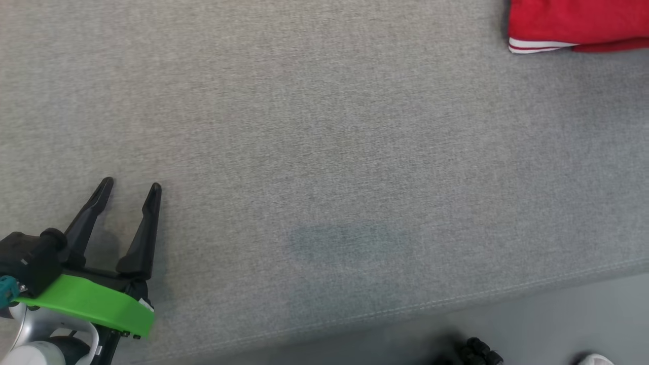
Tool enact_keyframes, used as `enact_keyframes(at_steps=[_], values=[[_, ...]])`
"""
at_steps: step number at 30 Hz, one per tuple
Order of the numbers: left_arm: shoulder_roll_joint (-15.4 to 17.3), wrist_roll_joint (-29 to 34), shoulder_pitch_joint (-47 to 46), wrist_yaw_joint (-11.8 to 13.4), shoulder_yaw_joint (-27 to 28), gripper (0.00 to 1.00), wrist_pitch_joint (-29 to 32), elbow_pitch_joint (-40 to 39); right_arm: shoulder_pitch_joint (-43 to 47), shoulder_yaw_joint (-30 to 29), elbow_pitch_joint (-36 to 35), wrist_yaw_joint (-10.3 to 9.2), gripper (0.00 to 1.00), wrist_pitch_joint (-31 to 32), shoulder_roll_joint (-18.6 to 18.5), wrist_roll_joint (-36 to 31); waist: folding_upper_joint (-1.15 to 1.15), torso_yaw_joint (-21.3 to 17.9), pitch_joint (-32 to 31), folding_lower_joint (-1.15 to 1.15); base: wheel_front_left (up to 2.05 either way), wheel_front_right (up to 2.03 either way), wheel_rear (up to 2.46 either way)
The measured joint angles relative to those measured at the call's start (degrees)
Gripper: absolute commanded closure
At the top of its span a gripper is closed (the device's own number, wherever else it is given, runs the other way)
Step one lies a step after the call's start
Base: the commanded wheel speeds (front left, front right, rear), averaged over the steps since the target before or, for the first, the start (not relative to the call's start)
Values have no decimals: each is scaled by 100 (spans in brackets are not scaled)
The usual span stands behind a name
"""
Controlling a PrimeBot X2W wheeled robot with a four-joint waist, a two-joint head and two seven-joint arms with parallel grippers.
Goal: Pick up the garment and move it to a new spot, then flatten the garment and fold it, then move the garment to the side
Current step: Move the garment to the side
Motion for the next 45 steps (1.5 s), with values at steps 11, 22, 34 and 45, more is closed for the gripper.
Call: enact_keyframes(at_steps=[11, 22, 34, 45], values=[[120, 280, 58, 1, 238, 0, 298, -360, -154, -102, 235, 53, 100, -260, 40, -3, 0, -472, 306, 0, 0, 0, 0], [204, 390, 63, 4, 475, 0, 587, -754, -339, -212, 504, 96, 100, -680, 152, -66, 0, -767, 592, 0, 0, 0, 0], [183, 556, 20, 30, 475, 0, 691, -951, -694, -5, 608, 224, 100, -1060, 466, -294, 0, -793, 731, 0, 0, 0, 0], [-114, 528, -73, 29, 182, 0, 733, -698, -1009, 315, 527, 294, 100, -900, 279, -475, 0, -714, 457, 0, 0, 0, 0]])
